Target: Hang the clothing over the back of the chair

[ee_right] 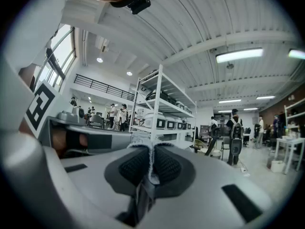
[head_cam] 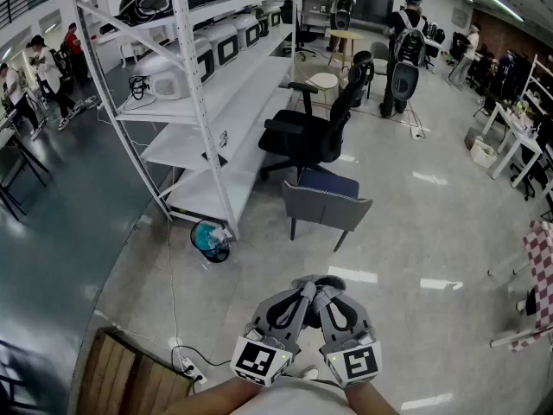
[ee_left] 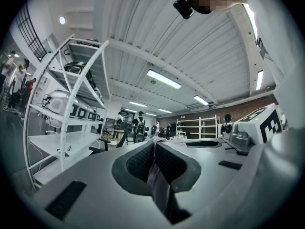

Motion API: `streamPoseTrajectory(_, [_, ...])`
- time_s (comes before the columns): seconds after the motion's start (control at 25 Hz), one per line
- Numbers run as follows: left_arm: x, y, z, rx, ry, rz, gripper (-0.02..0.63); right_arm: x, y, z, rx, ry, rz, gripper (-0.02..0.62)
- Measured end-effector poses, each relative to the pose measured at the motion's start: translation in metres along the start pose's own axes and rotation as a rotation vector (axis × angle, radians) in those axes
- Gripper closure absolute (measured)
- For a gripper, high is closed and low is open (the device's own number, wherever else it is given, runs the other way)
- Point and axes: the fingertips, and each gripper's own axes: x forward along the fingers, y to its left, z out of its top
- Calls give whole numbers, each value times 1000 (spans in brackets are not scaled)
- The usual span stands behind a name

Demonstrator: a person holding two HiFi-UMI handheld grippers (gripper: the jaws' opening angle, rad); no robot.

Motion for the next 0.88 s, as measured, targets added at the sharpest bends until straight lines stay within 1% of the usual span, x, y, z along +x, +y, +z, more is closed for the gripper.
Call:
streamPoseTrajectory(0.2, [1, -2, -2, -2, 7, -1, 586, 0, -1, 1, 2, -31, -2, 557])
streamPoseTrajectory(0.4, [3, -10, -5, -5, 12, -13, 586, -7, -5, -3, -2, -5, -6, 557])
streamPoseTrajectory(0.56, [7, -19, -6, -8, 18, -20, 586, -15, -11, -4, 24, 14, -1, 557])
streamPoseTrajectory(0.68, [11, -28, -10, -14, 28, -27, 586, -22, -17, -7, 26, -5, 3, 557])
streamPoseTrajectory(0.88, [16, -40, -19, -23, 36, -24, 586, -33, -23, -14, 35, 2, 26, 557])
